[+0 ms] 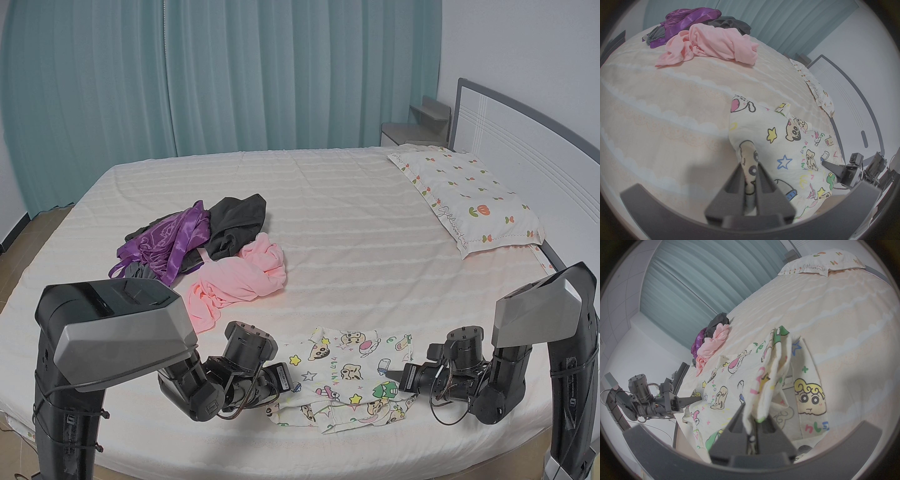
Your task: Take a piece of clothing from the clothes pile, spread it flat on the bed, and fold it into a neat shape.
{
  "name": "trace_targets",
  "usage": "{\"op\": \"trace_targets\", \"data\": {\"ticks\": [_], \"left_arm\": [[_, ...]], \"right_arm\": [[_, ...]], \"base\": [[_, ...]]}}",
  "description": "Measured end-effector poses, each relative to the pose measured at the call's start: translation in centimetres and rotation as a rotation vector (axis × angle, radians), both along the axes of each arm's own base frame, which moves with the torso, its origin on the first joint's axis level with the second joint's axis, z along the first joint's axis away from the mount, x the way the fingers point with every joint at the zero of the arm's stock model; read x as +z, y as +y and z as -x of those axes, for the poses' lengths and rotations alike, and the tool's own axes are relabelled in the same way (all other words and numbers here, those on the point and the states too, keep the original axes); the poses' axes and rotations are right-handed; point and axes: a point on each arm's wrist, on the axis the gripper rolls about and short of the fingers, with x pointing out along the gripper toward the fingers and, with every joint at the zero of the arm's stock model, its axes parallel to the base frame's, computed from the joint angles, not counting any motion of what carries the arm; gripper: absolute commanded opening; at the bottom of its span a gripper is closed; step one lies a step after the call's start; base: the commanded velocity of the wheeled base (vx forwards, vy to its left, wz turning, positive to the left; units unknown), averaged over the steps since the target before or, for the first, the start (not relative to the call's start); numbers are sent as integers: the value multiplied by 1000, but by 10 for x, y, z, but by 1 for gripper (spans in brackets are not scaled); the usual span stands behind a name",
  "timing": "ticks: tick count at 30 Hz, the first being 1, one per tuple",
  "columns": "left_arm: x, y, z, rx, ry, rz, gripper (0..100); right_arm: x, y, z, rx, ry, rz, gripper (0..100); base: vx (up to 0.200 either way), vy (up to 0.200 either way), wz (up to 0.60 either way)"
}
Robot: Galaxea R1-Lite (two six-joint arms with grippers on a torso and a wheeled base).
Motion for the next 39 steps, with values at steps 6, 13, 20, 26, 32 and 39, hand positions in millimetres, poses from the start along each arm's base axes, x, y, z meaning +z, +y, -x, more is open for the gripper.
{"op": "trace_targets", "data": {"ticks": [6, 13, 20, 26, 32, 39], "left_arm": [[0, 1, 2, -1, 6, 1, 0], [1, 1, 6, -4, 8, 1, 0], [7, 1, 6, -2, 1, 9, 0], [12, 1, 6, -1, -8, 15, 0], [14, 2, 7, -1, -12, 18, 0], [18, 4, 9, 0, -14, 18, 0]], "right_arm": [[0, 0, 0, -4, 2, 0, 0], [1, -1, 1, -5, -2, -2, 0], [1, -1, 1, -7, -2, -4, 0], [2, -1, 2, -8, -1, -3, 0], [2, -1, 2, -6, -1, -2, 0], [2, -1, 3, -4, -2, -2, 0]], "base": [[0, 0, 0], [0, 0, 0], [0, 0, 0], [0, 0, 0], [0, 67, 0], [0, 200, 0]]}}
